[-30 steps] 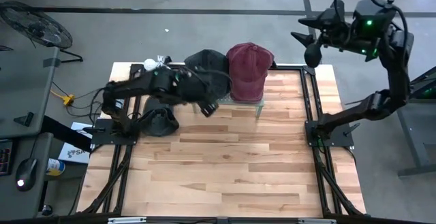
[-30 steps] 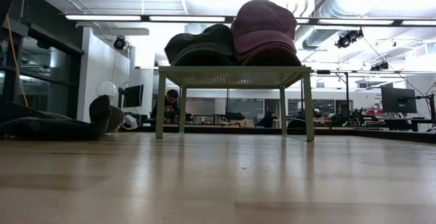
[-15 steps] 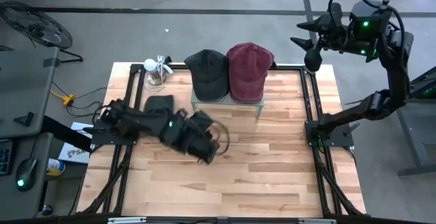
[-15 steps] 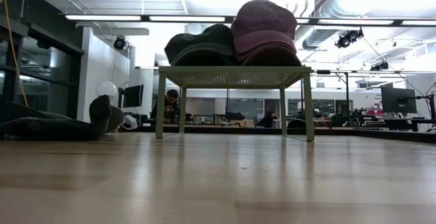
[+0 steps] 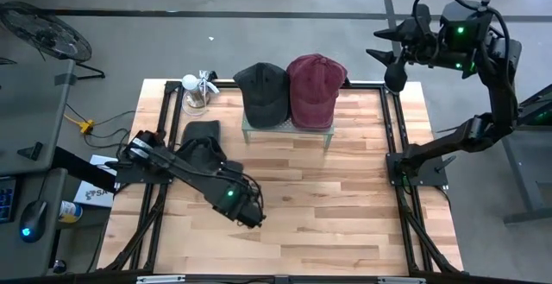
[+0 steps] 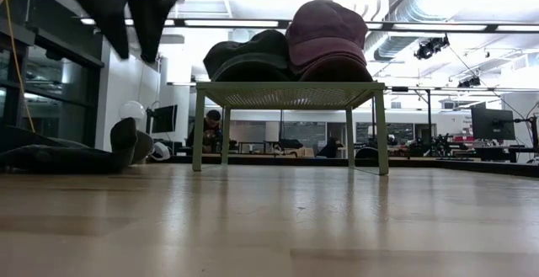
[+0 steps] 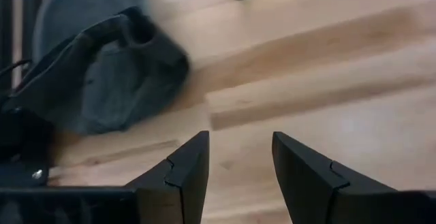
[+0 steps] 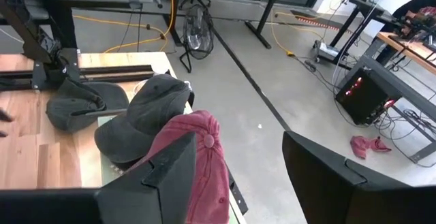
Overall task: Pick & Place hat
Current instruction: Stack the black cap on the other black caps on the shelf
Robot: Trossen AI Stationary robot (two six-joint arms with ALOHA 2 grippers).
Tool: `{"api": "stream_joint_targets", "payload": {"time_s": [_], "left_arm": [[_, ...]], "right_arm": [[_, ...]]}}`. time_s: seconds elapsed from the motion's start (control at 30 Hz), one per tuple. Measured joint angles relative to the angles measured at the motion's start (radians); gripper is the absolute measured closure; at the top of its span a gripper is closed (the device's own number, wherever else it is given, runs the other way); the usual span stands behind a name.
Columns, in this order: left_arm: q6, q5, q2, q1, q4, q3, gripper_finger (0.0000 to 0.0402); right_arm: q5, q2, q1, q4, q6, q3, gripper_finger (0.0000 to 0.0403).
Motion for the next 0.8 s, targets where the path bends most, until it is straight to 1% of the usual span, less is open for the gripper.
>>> {"api": "stream_joint_targets", "payload": {"time_s": [0.13,0.23,0.37,0.6,0.8], "left_arm": [[-0.049,0.007,0.0,0.04,0.006,-0.083,0.0245],[-0.055,-0.03,0.0,0.072,0.014,-0.129,0.0245],[-0.055,-0.065,0.0,0.118,0.08,-0.191,0.0245],[-0.075,-0.066,0.0,0.186,0.177,-0.295,0.0245],[-0.124,-0.047,0.0,0.199,0.184,-0.352,0.0245]], "right_arm": [[0.0,0.0,0.0,-0.011,0.001,0.0,0.0192],[0.0,0.0,0.0,-0.01,0.001,0.0,0.0192],[0.0,0.0,0.0,-0.011,0.013,0.0,0.0192],[0.008,0.0,0.0,-0.011,0.023,0.0,0.0192],[0.013,0.0,0.0,-0.011,0.037,0.0,0.0192]]}}
